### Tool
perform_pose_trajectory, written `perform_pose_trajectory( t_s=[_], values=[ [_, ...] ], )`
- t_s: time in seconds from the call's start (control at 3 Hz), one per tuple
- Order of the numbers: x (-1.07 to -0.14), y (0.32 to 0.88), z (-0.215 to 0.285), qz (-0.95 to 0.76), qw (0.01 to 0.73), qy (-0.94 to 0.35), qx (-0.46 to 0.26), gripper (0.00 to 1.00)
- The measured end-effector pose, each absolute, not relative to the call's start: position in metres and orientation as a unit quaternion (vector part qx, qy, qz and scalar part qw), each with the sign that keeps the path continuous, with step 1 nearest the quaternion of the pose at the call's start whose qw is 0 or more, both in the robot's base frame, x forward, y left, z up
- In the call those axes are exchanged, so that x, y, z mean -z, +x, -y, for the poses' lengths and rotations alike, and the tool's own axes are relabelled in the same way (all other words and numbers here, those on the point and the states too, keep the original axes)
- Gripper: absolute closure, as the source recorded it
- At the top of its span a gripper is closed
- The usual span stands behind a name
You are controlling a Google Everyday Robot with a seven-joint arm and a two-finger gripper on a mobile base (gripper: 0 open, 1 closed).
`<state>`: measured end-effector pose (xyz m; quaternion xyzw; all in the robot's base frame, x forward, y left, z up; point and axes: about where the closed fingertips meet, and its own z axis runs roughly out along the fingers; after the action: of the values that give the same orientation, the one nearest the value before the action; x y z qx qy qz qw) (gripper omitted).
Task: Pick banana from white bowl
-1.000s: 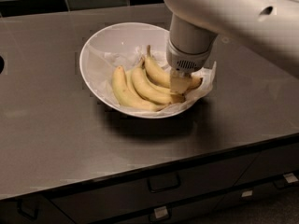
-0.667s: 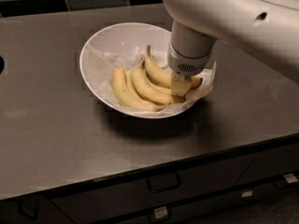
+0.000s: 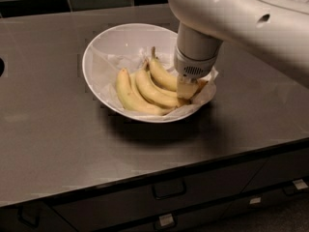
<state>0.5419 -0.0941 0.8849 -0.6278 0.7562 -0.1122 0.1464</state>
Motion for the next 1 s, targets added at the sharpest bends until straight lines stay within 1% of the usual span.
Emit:
perform_pose_trajectory(
  t_s=[0.33,0.67,1.0],
  values=[
    [-0.8828,0.5434,0.0950,-0.757,0.142,-0.629,0.110,0.50],
    [-0.8828,0.5434,0.0950,-0.757,0.142,-0.629,0.110,0.69],
    [-0.8828,0.5434,0.0950,-0.757,0.142,-0.629,0.110,0.92]
  ],
)
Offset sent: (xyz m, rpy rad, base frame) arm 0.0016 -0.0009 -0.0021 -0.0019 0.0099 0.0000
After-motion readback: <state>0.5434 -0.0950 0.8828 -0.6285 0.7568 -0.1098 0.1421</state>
